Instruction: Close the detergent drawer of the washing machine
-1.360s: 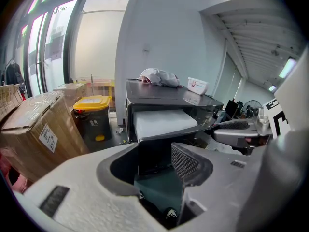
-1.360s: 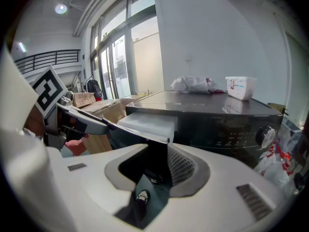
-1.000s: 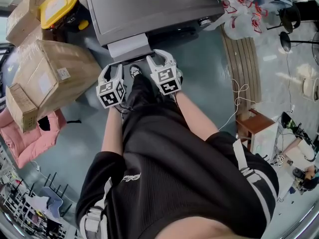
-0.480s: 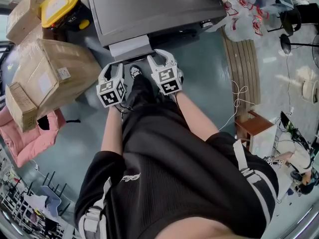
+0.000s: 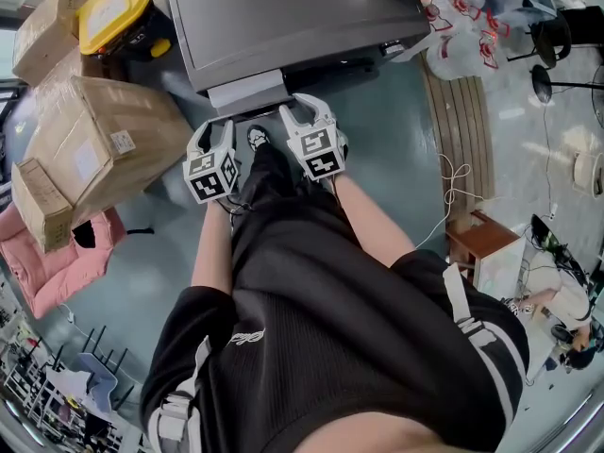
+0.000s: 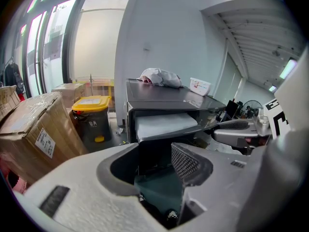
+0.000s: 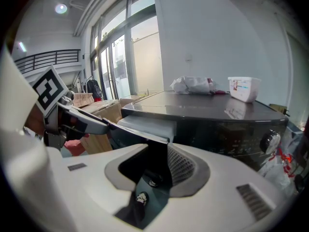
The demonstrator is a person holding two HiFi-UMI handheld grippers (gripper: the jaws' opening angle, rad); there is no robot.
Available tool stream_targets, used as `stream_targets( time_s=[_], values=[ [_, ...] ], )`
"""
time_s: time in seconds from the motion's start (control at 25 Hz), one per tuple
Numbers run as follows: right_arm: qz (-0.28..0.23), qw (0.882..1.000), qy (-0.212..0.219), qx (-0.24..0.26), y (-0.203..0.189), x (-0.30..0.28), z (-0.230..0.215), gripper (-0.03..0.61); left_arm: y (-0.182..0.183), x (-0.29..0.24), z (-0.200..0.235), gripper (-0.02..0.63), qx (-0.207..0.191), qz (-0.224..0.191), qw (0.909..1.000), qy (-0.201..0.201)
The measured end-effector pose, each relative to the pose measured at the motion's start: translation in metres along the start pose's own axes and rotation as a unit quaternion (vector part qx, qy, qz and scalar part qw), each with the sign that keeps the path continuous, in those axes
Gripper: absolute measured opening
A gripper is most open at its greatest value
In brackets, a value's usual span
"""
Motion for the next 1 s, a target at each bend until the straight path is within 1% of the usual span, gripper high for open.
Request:
stream_targets(
  time_s=[0.16,0.32,0.6,1.0],
  values=[
    [0.002,1.0,-0.001,0.001,0.001,-0.003,-0.001,0.121,0.002,-0.003,0.001,0.212,0.001,-0.001,1.0,0.0],
    [0.011,1.0,-0.003,0.015,0.003,-0.003,-0.004,0.121,0.002,-0.005,0.003,0.212,0.002,-0.001,1.0,0.0],
    [0.005,1.0,-0.002,0.002,0.007,-0.009,-0.006,0.121,0.008,-0.009,0.004,0.212,0.004,0.0,1.0,0.0],
    [0.006,1.0,-0.001,0.002,0.011,-0.015,-0.01,0.121,0.012,-0.015,0.006,0.212,0.007,-0.001,1.0,0.0]
  ],
)
Point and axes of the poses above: the fingertips, and each gripper's own axes: x backward along the fingers, z to its left, y out of its top, the point moved 2 cm from there along x, backward along the fingers, and after that the axes turned 6 degrees about y, right-handed, at the moved point
